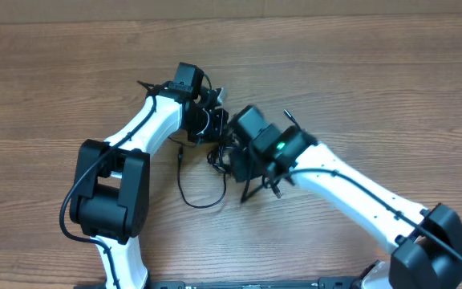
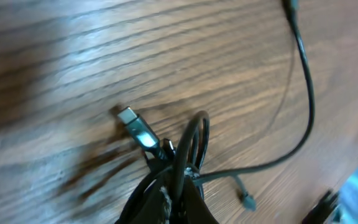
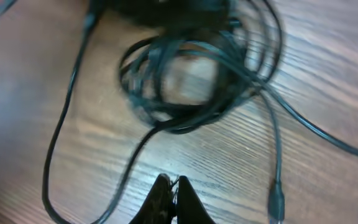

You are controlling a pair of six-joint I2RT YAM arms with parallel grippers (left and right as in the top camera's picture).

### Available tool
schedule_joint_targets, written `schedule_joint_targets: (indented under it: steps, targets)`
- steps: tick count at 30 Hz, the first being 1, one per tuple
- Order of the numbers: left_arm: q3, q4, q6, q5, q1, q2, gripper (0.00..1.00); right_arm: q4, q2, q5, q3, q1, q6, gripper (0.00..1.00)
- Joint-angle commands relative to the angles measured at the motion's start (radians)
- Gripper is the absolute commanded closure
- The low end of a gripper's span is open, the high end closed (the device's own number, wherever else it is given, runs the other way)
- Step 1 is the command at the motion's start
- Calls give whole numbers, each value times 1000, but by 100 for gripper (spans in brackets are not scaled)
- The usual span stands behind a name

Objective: Untangle cables

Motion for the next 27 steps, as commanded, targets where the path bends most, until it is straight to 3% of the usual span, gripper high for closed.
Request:
schedule_joint_targets:
  steps: [1,5,16,21,25,27]
  targets:
    - [13,3,215,124,19,9,96,0,-27,-142,11,-81,256,96]
    - [13,-5,296,244,50,9,96,0,-27,-235,11,-161,280,96]
    - [13,-12,299,174,97,10,96,2,-27,-235,11,-220,280,96]
    - [13,-26,388,193,96,10,96,6,-27,-235,3,-212,282,96]
    - [13,-27,438,197,94,10,96,7,-26,-196,-2,-212,372,96]
    - [13,-31,436,201,95,10,96,8,-25,-174,-3,-212,459,91]
